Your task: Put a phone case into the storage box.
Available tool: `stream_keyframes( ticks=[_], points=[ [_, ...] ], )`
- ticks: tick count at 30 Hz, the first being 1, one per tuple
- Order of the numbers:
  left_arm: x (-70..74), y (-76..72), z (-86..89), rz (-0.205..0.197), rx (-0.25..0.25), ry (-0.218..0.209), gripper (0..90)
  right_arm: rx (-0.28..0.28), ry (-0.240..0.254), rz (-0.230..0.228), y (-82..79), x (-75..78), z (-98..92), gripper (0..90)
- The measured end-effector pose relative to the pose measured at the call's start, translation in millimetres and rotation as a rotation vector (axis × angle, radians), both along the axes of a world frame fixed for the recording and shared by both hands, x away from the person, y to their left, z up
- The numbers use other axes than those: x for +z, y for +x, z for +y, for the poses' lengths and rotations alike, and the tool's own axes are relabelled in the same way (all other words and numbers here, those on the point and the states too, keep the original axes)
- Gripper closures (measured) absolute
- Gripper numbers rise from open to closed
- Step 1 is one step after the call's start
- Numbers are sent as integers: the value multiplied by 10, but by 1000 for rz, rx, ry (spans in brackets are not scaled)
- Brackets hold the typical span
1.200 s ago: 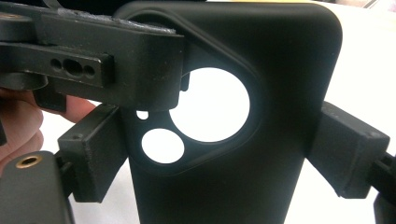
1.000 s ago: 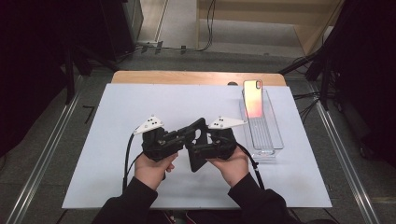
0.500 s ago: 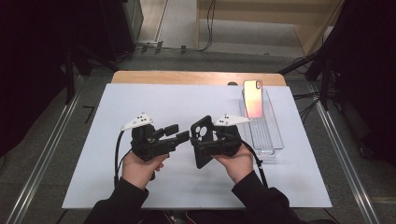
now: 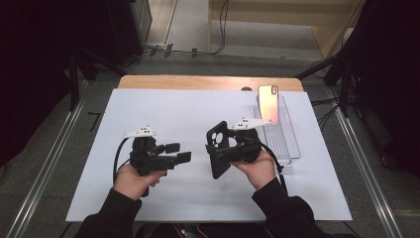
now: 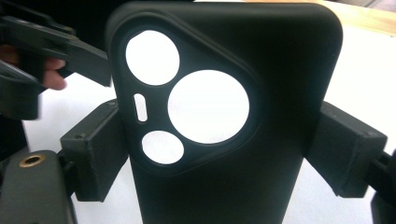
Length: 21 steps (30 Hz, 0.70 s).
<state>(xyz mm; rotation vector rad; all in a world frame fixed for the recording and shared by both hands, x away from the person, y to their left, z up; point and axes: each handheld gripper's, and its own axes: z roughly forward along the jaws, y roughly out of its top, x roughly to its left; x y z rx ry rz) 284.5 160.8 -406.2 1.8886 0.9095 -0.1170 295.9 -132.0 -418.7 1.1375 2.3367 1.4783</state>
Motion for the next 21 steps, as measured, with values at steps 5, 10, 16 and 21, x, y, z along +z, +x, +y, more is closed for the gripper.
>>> stream_keyframes(
  ticks=[5, 10, 16, 21],
  points=[
    [-87, 12, 55, -8, -47, 72, 322, 36, 11, -6, 5, 52, -39, 123],
    [-156, 21, 95, -24, -113, 108, 321, 70, 15, 13, 19, 115, -112, 123],
    [-201, 25, 103, -49, -165, 136, 321, 97, 14, 9, 14, 191, -215, 123],
    [-264, 45, 120, -43, -212, 154, 321, 103, 7, 8, 21, 256, -329, 123]
  ],
)
